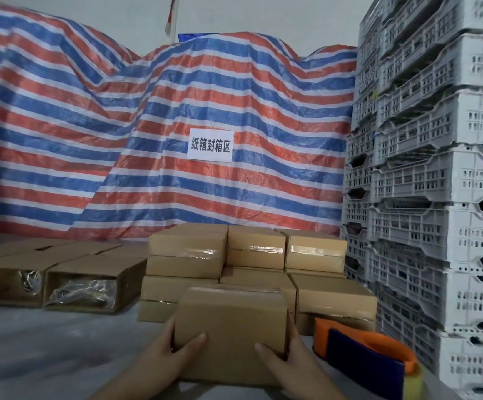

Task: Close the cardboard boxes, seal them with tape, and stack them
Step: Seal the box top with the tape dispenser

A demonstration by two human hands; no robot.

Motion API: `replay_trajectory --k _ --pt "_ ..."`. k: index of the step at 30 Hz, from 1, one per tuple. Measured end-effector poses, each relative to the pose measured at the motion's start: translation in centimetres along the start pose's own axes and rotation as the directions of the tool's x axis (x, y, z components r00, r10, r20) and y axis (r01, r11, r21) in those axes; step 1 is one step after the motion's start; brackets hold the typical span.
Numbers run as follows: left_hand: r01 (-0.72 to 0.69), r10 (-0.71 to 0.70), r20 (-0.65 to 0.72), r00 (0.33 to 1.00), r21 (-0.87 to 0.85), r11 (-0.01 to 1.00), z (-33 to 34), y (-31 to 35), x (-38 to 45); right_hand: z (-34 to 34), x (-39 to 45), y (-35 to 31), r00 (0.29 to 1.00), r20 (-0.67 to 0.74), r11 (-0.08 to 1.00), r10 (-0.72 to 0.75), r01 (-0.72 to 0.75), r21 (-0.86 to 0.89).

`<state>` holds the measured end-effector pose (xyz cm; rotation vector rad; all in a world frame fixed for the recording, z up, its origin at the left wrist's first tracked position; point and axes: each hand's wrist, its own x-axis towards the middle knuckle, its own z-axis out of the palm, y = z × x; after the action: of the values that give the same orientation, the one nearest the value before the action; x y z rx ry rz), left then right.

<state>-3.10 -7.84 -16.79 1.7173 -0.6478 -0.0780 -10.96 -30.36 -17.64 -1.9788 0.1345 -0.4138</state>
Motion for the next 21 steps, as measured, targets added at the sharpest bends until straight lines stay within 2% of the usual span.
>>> replay_trajectory --k 4,9,15,17,21 --pt "-0.014 0.015 -0.038 0.999 0.011 1.000 0.1 0.1 0.1 0.1 -0.5 -0.2 0.999 -0.039 0.999 -0.032 0.032 0.009" --pt "-0.088 0.062 -0.182 0.981 -0.136 0.987 1.0 2.3 1.4 -0.7 -0.8 -2.1 0.961 -0.268 0.982 -0.064 0.109 0.155" --pt "-0.212 0.170 -0.300 0.939 -0.114 0.971 3.4 7.6 5.9 -4.0 2.1 -6.7 0.857 -0.508 0.957 -0.091 0.217 0.193" --pt "-0.251 0.216 -0.298 0.930 -0.081 0.965 4.2 9.4 7.8 -5.6 3.7 -7.7 0.842 -0.531 0.958 -0.094 0.223 0.183" --pt "-0.288 0.269 -0.303 0.914 -0.017 0.958 5.2 12.1 11.1 -8.2 6.2 -8.9 0.876 -0.478 0.959 -0.063 0.186 0.214"
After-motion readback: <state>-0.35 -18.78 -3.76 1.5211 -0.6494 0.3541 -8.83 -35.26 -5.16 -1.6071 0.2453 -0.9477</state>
